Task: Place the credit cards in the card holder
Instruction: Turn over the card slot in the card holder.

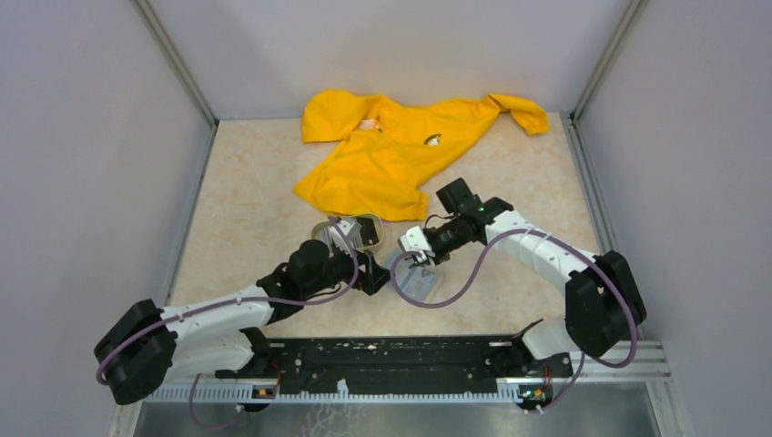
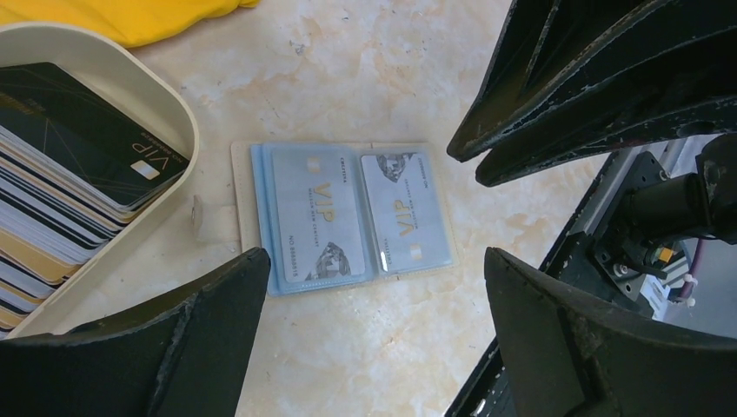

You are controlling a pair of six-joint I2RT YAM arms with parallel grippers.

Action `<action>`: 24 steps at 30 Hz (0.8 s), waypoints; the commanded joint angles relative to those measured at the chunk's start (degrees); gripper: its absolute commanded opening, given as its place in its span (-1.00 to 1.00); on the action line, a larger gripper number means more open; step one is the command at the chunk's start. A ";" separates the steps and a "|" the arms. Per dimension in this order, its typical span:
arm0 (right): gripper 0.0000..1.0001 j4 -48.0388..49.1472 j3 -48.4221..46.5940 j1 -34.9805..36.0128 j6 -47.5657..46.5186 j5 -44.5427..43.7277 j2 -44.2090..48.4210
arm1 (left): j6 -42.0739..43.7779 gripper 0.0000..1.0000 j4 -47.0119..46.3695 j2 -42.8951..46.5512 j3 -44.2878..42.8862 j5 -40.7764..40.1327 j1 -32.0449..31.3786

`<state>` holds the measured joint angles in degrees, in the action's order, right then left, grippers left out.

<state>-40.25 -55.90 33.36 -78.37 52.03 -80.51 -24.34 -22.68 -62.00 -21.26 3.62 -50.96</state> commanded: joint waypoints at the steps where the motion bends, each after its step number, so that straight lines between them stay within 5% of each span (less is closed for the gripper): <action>1: -0.54 3.79 2.11 2.20 3.88 -3.34 0.22 | 0.02 0.97 -2.73 1.61 1.45 0.15 0.34; 11: -0.75 12.99 6.85 4.84 10.16 -11.60 -1.64 | -0.95 0.90 -1.33 -1.79 0.42 0.06 2.46; 18: -0.85 16.05 7.93 6.76 11.96 -14.22 -4.06 | -1.03 0.45 0.77 -6.53 -2.41 2.58 3.75; 24: -0.91 17.94 8.74 7.26 11.84 -16.70 -5.32 | -1.42 0.27 0.14 -9.02 -2.61 4.68 3.85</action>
<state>-25.65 -47.24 39.83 -66.98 36.75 -84.99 -25.30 -21.74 -69.58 -22.35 5.43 -47.46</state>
